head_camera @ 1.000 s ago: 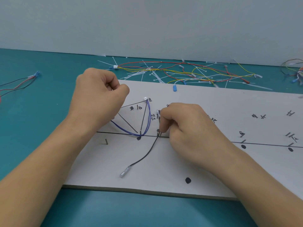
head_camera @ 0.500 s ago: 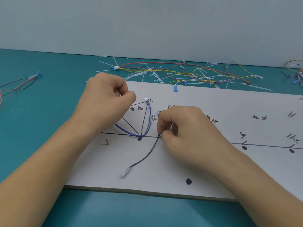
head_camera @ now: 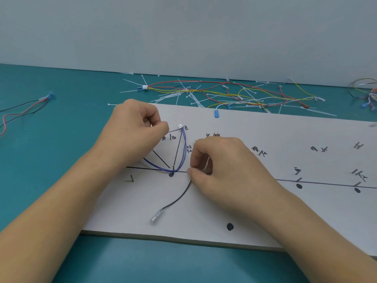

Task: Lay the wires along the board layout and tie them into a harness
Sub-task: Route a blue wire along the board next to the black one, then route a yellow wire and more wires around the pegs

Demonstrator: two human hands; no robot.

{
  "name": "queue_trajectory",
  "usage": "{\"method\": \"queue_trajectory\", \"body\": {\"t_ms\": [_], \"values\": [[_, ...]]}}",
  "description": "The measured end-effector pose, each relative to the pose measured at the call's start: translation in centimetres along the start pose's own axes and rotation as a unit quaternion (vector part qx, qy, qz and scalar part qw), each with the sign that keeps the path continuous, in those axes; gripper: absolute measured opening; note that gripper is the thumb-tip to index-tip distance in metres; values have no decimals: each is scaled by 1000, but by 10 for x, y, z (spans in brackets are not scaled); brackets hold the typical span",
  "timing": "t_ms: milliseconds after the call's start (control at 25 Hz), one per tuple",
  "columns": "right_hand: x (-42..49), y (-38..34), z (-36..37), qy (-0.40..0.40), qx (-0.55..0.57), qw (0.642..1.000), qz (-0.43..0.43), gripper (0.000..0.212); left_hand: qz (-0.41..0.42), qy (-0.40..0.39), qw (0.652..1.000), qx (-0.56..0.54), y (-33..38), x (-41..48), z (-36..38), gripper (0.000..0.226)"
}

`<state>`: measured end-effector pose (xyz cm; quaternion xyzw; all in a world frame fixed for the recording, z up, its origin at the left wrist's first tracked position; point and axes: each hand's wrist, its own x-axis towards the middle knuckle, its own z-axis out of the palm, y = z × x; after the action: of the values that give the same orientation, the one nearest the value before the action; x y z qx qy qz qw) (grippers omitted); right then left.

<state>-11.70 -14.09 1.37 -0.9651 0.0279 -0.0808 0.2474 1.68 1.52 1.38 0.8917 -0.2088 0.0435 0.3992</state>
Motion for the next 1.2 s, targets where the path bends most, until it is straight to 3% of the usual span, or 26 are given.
{"method": "queue_trajectory", "body": {"t_ms": [680, 880, 1040, 1200], "values": [[-1, -3, 0, -8, -50, 998, -35, 7, 26, 18, 999, -4, -5, 3, 4, 24], [5, -4, -10, 12, 34, 999, 22, 18, 26, 48, 998, -12, -8, 6, -2, 28], [52, 17, -35, 87, 13, 994, 72, 12, 24, 64, 998, -11, -10, 8, -5, 26], [131, 86, -61, 131, -11, 973, 188, 25, 16, 41, 999, 2, -9, 7, -4, 27]]}}
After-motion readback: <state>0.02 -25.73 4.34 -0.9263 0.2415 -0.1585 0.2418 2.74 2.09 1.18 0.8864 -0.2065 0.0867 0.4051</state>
